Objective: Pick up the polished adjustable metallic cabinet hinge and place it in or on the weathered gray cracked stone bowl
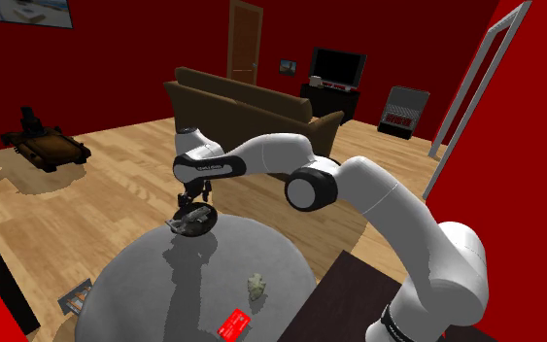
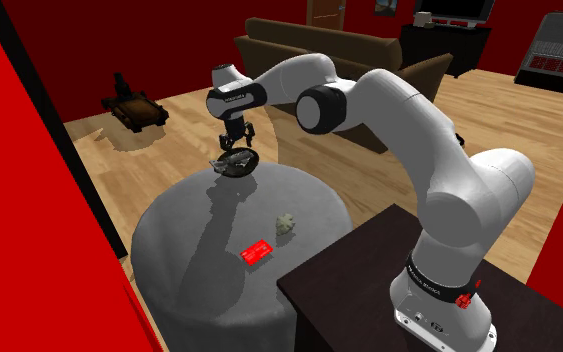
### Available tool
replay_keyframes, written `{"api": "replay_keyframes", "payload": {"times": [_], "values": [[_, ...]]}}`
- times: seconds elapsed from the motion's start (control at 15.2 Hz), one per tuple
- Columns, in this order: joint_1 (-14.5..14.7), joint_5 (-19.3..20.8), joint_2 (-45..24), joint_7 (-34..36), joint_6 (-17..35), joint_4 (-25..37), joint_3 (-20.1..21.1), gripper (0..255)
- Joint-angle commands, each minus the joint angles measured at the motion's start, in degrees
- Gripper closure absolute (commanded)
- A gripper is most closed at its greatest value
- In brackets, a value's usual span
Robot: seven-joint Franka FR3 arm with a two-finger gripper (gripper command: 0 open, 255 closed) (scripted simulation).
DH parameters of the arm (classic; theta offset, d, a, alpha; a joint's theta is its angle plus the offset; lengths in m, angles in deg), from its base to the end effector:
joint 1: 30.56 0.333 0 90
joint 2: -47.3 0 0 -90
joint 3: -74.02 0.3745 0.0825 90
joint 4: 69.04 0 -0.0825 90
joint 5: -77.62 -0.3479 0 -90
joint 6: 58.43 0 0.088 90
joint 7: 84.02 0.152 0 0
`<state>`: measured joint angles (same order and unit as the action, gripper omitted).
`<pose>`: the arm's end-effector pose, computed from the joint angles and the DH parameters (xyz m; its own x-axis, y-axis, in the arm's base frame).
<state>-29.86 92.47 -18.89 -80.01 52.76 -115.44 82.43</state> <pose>0.8137 0.0479 0.2012 0.9951 0.0983 -0.0115 0.0989 -0.9894 0.1066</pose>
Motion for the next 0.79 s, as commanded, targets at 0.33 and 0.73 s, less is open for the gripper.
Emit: {"api": "replay_keyframes", "payload": {"times": [0.33, 0.73], "values": [[0.4, -0.3, 3.5, -0.2, -4.4, 1.0, 0.3, 0], [0.4, -0.3, 3.5, -0.2, -4.4, 1.0, 0.3, 0]]}}
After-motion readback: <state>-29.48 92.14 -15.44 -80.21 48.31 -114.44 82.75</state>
